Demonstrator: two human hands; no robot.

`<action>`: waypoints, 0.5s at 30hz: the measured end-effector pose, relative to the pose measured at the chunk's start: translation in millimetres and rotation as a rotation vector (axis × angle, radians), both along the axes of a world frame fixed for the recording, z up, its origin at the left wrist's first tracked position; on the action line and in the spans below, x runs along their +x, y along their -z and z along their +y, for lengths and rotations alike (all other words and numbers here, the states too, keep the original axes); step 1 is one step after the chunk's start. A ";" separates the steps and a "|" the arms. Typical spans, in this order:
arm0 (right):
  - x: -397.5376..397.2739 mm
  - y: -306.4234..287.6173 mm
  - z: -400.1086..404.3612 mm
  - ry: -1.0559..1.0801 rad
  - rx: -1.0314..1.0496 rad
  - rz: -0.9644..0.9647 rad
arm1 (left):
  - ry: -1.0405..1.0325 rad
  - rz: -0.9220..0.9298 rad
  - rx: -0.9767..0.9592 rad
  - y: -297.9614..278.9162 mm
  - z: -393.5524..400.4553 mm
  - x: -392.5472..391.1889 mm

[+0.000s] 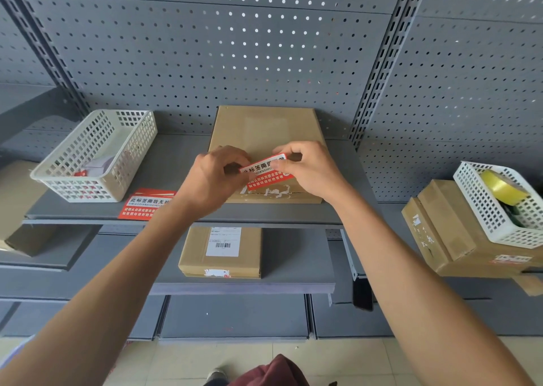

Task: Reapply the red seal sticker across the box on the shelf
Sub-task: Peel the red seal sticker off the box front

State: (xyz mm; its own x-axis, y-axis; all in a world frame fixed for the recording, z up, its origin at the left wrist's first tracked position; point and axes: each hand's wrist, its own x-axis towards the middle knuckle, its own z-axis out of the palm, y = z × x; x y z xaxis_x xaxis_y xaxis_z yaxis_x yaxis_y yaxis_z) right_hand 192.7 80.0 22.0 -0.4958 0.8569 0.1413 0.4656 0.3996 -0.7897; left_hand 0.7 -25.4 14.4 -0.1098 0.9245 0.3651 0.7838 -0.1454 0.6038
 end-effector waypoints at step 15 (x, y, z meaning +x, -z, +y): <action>2.7 1.3 -0.2 -0.004 -0.031 0.047 | -0.216 -0.009 0.320 40.1 -18.9 20.7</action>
State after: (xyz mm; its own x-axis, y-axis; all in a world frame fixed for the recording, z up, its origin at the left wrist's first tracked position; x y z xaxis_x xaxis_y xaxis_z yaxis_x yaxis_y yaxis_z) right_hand 195.3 79.8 20.7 -0.4932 0.8589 0.1381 0.4263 0.3770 -0.8223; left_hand 21.5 -44.3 -25.7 -0.2936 0.7193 0.6296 0.8120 -0.1599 0.5613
